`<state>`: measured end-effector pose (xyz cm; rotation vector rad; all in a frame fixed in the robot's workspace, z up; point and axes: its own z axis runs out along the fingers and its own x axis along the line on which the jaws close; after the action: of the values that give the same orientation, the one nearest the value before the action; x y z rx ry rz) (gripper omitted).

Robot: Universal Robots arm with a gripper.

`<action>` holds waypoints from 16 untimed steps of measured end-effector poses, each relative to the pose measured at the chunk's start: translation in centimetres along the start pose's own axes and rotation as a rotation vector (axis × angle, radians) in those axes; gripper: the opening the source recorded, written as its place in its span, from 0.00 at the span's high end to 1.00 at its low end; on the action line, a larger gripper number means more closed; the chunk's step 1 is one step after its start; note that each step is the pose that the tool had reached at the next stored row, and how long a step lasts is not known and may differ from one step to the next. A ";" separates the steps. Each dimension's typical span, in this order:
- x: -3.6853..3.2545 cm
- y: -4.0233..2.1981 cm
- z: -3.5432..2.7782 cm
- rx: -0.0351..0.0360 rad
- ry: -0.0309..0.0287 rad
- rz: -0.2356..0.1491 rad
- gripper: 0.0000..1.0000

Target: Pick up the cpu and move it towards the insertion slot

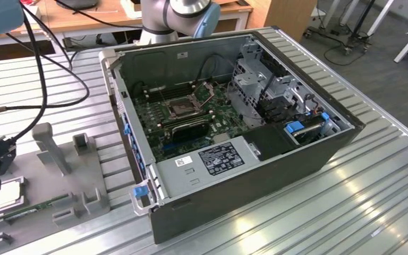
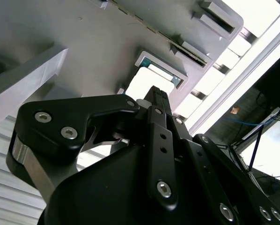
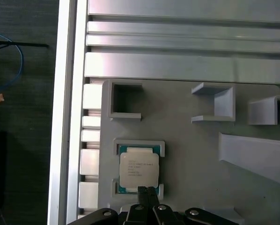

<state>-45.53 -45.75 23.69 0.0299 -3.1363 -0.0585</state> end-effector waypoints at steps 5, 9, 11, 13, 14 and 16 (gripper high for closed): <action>0.00 -0.03 0.72 -0.0001 -0.0002 0.000 0.89; 0.00 -0.04 1.16 -0.0001 -0.0002 0.000 0.89; 0.00 -0.05 1.22 0.0000 0.0000 0.000 0.89; -0.01 -0.04 1.28 0.0000 0.0000 0.000 0.89; -0.01 -0.02 1.31 -0.0001 -0.0001 0.000 0.89; -0.01 0.03 1.35 -0.0002 -0.0003 0.000 0.89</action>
<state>-45.53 -45.68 22.34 0.0299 -3.1365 -0.0588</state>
